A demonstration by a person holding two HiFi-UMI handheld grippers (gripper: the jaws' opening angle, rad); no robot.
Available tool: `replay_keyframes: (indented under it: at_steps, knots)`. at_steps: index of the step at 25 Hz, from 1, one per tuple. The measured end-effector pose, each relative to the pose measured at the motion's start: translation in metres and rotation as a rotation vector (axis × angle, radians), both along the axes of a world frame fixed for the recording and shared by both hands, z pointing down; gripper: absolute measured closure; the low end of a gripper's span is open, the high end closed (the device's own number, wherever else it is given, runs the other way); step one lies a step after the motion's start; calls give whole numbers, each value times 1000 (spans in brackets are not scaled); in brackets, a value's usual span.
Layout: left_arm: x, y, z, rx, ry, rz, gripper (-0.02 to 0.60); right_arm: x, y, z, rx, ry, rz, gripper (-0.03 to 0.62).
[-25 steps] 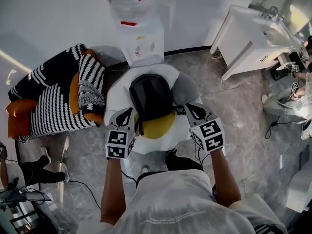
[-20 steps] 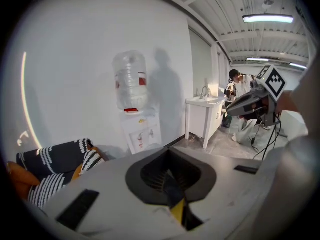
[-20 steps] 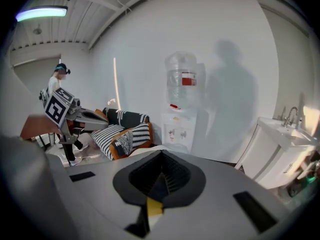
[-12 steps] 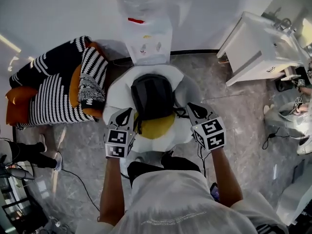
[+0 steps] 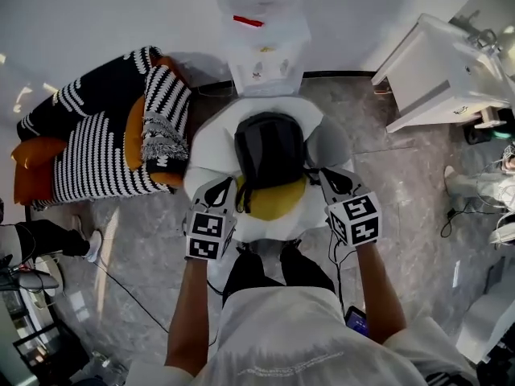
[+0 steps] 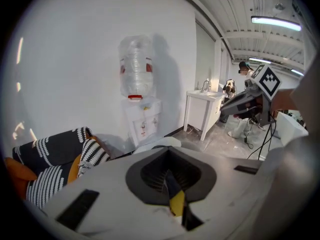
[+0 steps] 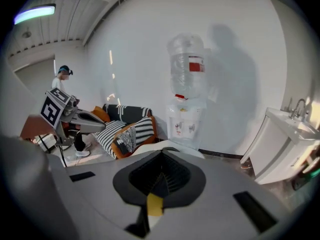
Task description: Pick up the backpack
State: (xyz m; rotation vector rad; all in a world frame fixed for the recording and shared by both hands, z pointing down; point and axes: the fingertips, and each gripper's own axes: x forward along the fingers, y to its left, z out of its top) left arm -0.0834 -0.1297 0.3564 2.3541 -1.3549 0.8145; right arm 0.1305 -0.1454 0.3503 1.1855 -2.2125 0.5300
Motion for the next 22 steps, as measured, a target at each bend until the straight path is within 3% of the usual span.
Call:
replay_keyframes:
  at_steps: [12,15,22]
  knots:
    - [-15,-30,41,-57,11,69,569,-25,-11,35,-49,6,74,595]
    - [-14,-34,55,-85,22,64,569,-28,-14,45,-59,8,77,595]
    - [-19,-56,74,-48,76,-10,569,-26,-27,62,-44,-23,97,595]
